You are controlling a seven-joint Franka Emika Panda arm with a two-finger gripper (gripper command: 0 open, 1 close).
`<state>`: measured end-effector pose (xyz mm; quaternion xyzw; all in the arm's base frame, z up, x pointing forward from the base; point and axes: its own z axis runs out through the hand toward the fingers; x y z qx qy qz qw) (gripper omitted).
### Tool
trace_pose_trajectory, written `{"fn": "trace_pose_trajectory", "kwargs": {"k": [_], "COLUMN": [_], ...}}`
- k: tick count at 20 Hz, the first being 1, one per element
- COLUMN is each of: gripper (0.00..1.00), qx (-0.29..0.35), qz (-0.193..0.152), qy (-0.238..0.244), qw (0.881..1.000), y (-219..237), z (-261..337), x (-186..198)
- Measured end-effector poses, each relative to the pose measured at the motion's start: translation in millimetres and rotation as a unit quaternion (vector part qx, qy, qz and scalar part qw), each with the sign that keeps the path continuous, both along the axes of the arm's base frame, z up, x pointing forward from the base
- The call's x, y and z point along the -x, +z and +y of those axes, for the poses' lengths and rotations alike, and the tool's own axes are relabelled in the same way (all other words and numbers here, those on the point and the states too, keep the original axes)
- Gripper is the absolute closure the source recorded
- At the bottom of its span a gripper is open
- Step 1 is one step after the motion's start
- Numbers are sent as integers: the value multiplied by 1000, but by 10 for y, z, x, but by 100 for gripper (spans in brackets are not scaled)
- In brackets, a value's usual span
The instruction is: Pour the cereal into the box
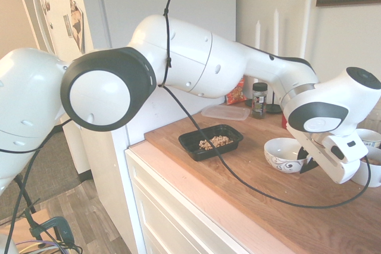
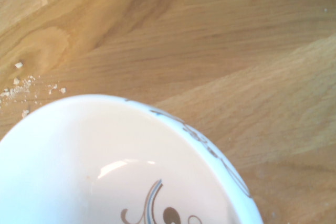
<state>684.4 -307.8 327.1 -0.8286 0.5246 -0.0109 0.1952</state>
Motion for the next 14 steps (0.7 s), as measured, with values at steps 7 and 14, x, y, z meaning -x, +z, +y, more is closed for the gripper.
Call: {"fn": "trace_pose_trajectory", "kwargs": {"k": [7,14], "gripper": [0,0], "qx": [-2,63], "qz": [-3,-11], "qy": [3,41], "qw": [1000,997], "y": [33,351], "z": [-72,95], "x": [-3,-118]}}
